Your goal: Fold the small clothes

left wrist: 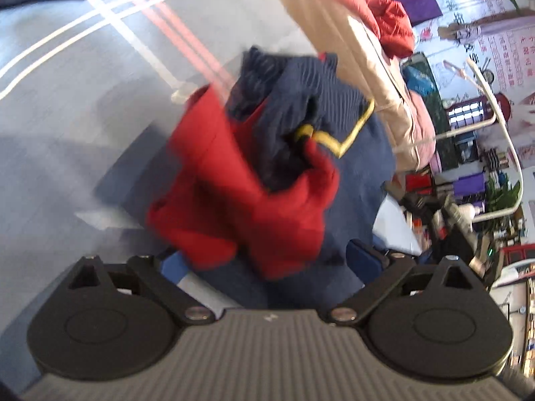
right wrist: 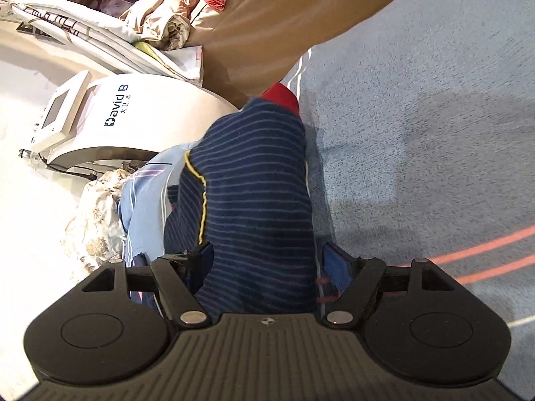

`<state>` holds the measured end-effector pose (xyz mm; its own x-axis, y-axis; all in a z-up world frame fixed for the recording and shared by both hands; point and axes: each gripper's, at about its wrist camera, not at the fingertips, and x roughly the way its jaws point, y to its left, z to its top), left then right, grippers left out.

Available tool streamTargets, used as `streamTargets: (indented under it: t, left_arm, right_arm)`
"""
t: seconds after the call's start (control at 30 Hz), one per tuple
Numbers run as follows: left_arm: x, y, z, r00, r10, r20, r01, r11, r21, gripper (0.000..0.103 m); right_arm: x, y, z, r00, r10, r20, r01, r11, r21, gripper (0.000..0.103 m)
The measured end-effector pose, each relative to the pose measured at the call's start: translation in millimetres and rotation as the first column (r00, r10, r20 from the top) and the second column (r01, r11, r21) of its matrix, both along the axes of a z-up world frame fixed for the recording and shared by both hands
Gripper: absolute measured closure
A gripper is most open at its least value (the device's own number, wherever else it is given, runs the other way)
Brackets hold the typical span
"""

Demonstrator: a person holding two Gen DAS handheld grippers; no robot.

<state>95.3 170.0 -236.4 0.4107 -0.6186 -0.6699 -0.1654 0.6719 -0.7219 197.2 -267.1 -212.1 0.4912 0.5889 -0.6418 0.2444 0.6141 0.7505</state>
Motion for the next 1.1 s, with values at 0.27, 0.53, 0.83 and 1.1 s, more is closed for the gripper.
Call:
streamTargets:
  t: [0.27, 0.53, 0.83, 1.1]
  left_arm:
    - [30.8, -14.0, 3.7, 1.000, -0.001, -0.014, 0.002, 0.999, 0.052, 0.043]
    - [25.8, -8.2, 0.6, 0.998, 0.049, -0.047, -0.048, 0.998, 0.030, 0.065]
    - [21.0, -38.1, 62.4, 0.998, -0.055, 0.043, 0.052, 0.997, 0.064, 0.073]
    - [-10.2, -155.0, 149.7, 0.942, -0.306, 0.140, 0.314, 0.949, -0.037, 0.073]
  right_arm:
    - [28.4, 1.8, -15.4, 0.996, -0.079, 0.027, 0.076, 0.993, 0.086, 0.000]
    - [26.7, 14.9, -3.6, 0.999, -0.041, 0.018, 0.042, 0.997, -0.066, 0.060]
    - [-10.6, 9.8, 86.5, 0.983, -0.046, 0.177, 0.083, 0.975, -0.206, 0.065]
    - [-110.3, -85.3, 183.2, 0.954, -0.150, 0.260, 0.227, 0.927, -0.298, 0.066]
